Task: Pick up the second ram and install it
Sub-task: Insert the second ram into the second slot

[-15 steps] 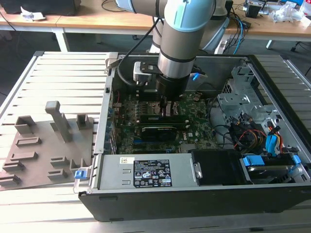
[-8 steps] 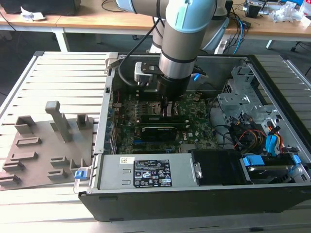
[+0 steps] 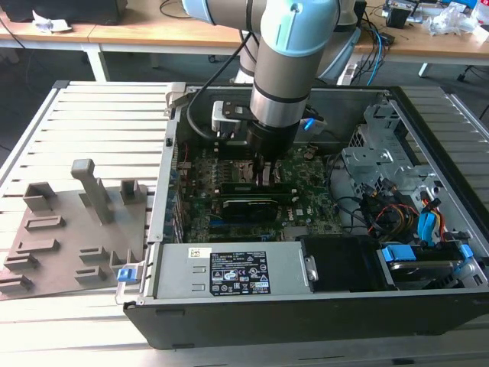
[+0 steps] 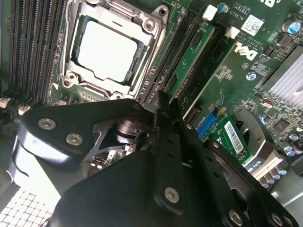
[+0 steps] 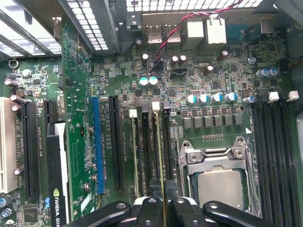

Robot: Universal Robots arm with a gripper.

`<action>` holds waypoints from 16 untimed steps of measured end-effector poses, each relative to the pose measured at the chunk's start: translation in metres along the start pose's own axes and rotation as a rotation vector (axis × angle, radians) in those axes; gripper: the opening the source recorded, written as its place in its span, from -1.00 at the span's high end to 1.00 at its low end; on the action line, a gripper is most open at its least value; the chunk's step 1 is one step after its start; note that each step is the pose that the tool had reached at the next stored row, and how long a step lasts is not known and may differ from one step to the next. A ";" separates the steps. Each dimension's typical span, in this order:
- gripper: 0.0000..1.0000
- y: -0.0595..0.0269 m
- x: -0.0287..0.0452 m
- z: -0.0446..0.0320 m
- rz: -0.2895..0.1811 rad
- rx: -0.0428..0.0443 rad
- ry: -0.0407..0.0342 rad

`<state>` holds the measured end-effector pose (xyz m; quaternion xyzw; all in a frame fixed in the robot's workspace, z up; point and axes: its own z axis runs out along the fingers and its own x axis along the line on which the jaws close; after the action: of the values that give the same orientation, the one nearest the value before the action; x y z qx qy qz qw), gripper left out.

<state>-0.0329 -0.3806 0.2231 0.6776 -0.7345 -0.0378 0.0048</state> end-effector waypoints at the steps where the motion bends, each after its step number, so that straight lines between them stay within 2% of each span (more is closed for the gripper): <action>1: 0.72 0.0000 0.0000 0.0000 0.000 -0.0001 0.0000; 6: 0.72 0.0000 0.0000 0.0003 0.000 0.0001 -0.0002; 11: 0.72 -0.0003 0.0000 0.0052 0.000 0.0000 0.0000; 16: 0.69 -0.0003 0.0000 0.0053 0.000 0.0000 -0.0001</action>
<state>-0.0329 -0.3804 0.2178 0.6776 -0.7345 -0.0379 0.0047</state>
